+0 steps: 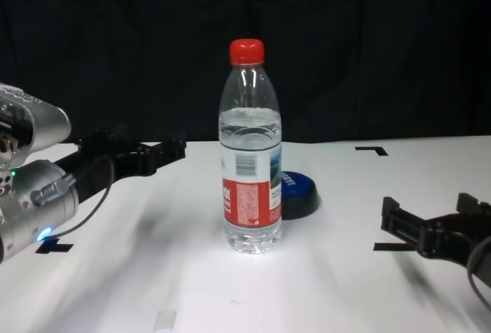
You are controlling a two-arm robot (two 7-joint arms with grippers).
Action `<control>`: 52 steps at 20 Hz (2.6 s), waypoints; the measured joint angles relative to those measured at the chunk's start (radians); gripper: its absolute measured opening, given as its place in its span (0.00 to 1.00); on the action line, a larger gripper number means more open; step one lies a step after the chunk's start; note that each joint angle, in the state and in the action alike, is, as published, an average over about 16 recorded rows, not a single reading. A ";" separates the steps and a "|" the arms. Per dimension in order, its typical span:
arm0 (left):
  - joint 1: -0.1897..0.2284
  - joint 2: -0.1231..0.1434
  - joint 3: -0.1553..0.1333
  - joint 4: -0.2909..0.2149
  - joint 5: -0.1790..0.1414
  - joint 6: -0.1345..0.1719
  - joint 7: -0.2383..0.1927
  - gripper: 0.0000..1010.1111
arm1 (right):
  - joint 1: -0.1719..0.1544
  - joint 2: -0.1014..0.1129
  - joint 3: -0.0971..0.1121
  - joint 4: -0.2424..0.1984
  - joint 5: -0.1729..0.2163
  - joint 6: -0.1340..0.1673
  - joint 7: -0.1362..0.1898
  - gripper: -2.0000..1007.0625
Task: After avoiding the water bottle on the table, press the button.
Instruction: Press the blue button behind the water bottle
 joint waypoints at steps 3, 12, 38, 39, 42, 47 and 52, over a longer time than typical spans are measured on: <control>-0.013 -0.001 0.005 0.018 0.000 -0.007 -0.004 1.00 | 0.000 0.000 0.000 0.000 0.000 0.000 0.000 1.00; -0.052 -0.004 0.020 0.069 0.001 -0.025 -0.016 1.00 | 0.000 0.000 0.000 0.000 0.000 0.000 0.000 1.00; -0.119 -0.012 0.041 0.158 -0.003 -0.057 -0.034 1.00 | 0.000 0.000 0.000 0.000 0.000 0.000 0.000 1.00; -0.121 -0.012 0.041 0.161 -0.003 -0.058 -0.034 1.00 | 0.000 0.000 0.000 0.000 0.000 0.000 0.000 1.00; -0.127 -0.013 0.043 0.169 -0.003 -0.061 -0.035 1.00 | 0.000 0.000 0.000 0.000 0.000 0.000 0.000 1.00; -0.138 -0.014 0.045 0.184 -0.003 -0.066 -0.038 1.00 | 0.000 0.000 0.000 0.000 0.000 0.000 0.000 1.00; -0.154 -0.017 0.049 0.209 -0.003 -0.074 -0.043 1.00 | 0.000 0.000 0.000 0.000 0.000 0.000 0.000 1.00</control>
